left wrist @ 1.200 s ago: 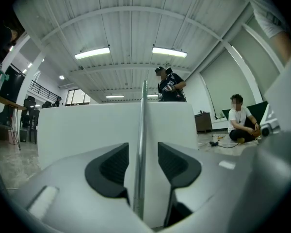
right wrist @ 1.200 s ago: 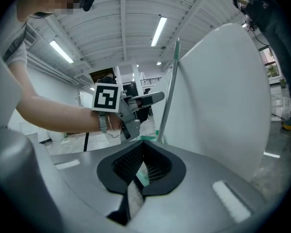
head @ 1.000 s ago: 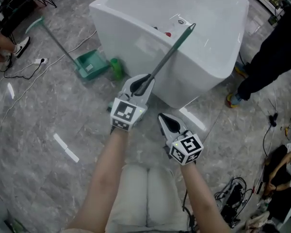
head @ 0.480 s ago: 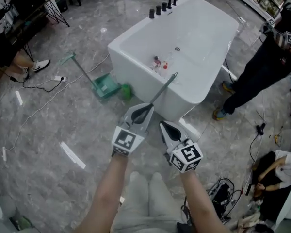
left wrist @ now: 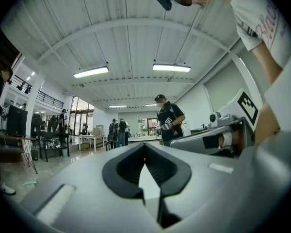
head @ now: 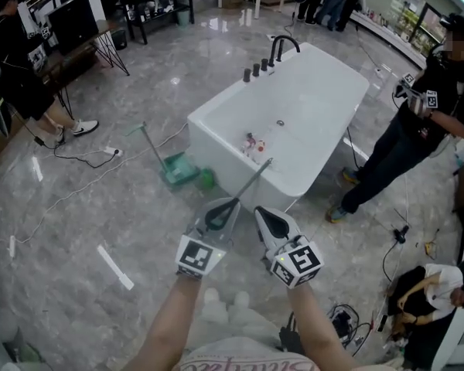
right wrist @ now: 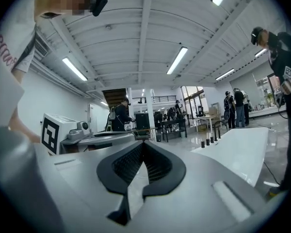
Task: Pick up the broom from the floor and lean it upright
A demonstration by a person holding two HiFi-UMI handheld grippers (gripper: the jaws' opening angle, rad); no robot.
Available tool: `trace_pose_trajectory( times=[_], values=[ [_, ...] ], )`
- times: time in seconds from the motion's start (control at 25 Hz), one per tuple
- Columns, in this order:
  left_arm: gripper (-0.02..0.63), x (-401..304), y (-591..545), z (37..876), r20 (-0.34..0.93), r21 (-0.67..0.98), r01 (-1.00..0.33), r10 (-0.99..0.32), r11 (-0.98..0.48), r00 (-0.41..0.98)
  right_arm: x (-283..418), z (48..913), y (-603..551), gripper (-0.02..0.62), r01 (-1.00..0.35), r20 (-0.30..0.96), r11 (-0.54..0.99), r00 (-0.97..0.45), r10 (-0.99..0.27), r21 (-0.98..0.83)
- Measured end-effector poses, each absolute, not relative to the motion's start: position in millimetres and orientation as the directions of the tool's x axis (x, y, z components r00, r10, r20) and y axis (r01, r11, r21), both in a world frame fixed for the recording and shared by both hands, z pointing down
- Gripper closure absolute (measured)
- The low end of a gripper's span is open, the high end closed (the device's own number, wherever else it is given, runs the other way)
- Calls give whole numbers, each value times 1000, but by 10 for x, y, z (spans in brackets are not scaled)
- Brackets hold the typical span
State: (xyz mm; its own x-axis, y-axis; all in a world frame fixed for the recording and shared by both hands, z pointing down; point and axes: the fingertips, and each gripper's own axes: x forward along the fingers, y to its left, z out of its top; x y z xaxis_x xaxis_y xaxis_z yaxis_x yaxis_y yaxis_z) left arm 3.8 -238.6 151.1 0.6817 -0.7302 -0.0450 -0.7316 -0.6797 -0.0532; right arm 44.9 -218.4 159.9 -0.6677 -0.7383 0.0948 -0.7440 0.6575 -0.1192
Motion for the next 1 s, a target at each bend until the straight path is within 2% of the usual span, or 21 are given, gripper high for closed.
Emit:
trace_pose_trajectory(
  times=[0.28,1.0],
  values=[
    [606,105,-2150,1188,-43,-82,-694,-693,-716,720,399,1266,-1977,594,-726,64,685,-688,-723,-62],
    [606,89,-2050,813,-99,-112,-697,-689,-709,717,314,968,-1891,595,-714,38,700,-700,-713,-14]
  ],
)
